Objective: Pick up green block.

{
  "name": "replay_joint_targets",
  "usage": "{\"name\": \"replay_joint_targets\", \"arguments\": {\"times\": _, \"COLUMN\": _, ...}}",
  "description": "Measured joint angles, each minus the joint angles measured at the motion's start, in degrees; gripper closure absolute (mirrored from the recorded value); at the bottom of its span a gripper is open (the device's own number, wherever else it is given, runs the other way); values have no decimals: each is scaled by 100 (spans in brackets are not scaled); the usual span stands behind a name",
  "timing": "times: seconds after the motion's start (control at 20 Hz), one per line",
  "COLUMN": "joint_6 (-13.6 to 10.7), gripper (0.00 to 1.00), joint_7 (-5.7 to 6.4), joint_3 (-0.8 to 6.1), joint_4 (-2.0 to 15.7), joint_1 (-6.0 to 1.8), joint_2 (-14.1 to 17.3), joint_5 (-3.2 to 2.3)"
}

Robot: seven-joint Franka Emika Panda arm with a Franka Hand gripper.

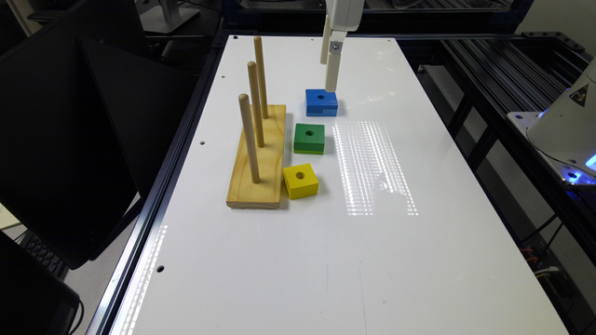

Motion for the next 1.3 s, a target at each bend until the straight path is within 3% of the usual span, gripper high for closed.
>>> {"name": "replay_joint_targets", "arguments": {"times": 0.65, "joint_6": 1, "gripper": 0, "joint_7": 4, "joint_3": 22, "joint_4": 37, "joint_1": 2, "joint_2": 35, "joint_5": 0}}
{"name": "replay_joint_targets", "arguments": {"times": 1.3, "joint_6": 111, "gripper": 0, "joint_7": 8, "joint_3": 35, "joint_4": 281, "joint_1": 5, "joint_2": 531, "joint_5": 0}}
